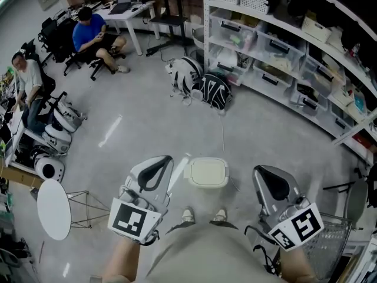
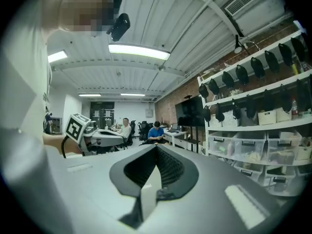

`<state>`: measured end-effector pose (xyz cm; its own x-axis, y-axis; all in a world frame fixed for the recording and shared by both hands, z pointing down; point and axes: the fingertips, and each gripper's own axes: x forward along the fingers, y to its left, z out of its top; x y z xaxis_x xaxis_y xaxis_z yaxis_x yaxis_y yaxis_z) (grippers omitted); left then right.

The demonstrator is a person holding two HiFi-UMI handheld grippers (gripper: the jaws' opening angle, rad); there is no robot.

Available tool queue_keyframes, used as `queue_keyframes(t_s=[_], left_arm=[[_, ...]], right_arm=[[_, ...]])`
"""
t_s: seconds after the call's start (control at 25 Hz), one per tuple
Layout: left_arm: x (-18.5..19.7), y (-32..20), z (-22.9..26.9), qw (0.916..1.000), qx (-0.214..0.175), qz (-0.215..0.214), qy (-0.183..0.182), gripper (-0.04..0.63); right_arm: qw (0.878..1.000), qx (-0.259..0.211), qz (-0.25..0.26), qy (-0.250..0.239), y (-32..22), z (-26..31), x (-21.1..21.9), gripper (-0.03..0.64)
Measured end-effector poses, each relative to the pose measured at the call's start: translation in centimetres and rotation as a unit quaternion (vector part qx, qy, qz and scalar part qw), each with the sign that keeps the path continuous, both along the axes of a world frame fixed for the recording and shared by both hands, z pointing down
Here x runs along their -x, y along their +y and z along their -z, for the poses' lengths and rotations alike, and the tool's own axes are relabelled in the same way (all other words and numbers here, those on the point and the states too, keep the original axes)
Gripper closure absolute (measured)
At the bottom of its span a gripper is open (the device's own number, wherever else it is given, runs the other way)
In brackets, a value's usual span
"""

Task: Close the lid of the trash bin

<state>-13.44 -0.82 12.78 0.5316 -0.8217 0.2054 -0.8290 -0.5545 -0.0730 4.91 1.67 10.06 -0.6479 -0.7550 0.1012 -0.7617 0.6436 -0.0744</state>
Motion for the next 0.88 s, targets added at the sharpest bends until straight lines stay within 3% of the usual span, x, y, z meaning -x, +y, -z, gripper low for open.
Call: queue_keyframes(t_s=[0.24,0.88], left_arm=[[-0.3,0.1,0.9,0.9999,-0.011,0.007,-0.006,0.592],[-1.0,-2.0,0.4,0.9999,-0.013,0.003,-0.006,0.592]], right_arm=[[1.000,-0.011,0.017,-0.017,-0.6,1.1,-0.1,0.614],[1.000,-0.019,0.021,0.013,-2.9,0.8,0.5,0.615]])
